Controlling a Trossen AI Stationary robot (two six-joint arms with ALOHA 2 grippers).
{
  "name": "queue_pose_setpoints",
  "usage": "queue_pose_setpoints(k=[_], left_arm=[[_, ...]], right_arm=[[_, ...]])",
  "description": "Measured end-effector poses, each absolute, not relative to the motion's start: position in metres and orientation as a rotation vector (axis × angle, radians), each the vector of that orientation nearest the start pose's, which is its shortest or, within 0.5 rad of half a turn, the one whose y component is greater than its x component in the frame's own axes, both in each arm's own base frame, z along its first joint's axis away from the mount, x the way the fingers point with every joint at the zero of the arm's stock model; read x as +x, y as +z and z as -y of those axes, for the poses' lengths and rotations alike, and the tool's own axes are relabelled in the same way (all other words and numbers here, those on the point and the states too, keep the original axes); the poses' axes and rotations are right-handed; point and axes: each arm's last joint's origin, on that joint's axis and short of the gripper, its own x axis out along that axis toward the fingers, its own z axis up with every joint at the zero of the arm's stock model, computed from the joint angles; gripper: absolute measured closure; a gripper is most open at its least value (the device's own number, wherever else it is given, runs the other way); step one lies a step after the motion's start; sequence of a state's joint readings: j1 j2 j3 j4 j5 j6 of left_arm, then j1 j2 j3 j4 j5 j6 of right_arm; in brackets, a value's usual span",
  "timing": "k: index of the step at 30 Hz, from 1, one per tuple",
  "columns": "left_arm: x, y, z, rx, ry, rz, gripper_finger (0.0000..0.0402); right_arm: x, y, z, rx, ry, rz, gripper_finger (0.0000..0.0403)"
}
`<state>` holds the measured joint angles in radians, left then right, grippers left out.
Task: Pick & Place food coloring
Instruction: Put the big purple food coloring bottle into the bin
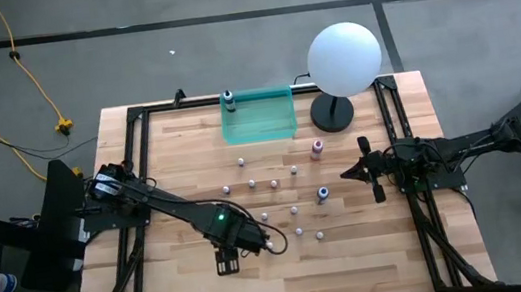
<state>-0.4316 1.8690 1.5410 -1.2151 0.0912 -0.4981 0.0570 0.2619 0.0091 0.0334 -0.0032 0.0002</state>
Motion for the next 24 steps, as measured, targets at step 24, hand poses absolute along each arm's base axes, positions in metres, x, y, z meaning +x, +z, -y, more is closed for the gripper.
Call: queue_pose_setpoints(k=[24], left_arm=[[0.3198,0.2453,0.1451,-0.121,-0.032,-1.596,0.0303]], right_arm=[[0.1114,0.1476,-0.0065,-0.006,0.06,-0.219,0.0402]])
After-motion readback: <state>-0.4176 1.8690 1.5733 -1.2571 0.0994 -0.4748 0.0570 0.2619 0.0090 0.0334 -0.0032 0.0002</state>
